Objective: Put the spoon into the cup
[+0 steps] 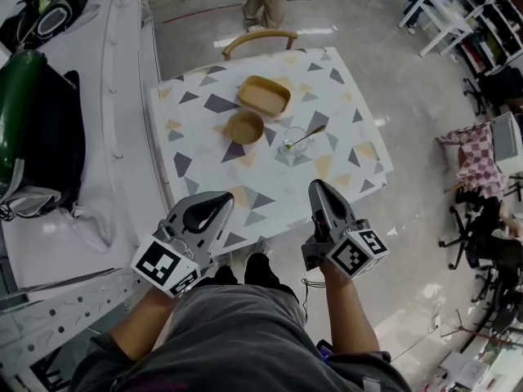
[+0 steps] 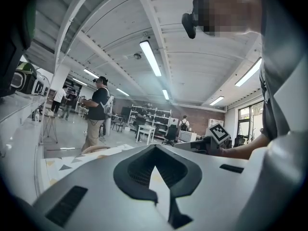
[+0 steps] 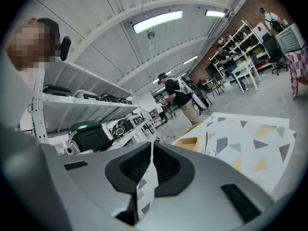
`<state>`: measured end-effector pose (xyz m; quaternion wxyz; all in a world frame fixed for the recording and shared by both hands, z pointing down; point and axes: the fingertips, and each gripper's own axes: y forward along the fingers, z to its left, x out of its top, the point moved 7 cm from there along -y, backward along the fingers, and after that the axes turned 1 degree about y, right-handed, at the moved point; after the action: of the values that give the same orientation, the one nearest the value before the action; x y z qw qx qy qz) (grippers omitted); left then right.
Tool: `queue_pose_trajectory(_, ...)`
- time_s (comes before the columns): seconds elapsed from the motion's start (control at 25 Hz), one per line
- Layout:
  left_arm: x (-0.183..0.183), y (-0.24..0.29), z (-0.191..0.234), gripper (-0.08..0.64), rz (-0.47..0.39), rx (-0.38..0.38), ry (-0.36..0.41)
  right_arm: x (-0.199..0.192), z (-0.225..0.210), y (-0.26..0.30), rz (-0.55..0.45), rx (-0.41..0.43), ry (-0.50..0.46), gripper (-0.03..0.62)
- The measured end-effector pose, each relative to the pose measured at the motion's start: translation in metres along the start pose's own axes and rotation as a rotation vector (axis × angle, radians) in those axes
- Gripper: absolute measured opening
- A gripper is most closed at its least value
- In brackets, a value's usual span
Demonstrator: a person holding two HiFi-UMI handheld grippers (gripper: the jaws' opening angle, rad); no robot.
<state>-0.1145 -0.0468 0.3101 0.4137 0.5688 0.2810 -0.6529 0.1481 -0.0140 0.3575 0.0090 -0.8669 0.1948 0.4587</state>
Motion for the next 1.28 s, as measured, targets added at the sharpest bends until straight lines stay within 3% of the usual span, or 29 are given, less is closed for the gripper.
queue_pose_trajectory(0.48,0.011,-0.010,-0.003,0.014,-0.023,-0.023,0.022,-0.004,0.028,-0.013,-0.007,0.020,-0.023,0.021)
queue_pose_trajectory(1.28,0.008,-0.012,0.005,0.014,-0.015,-0.025,0.017,-0.012,0.036,-0.009,0.016,0.027,-0.041,0.020)
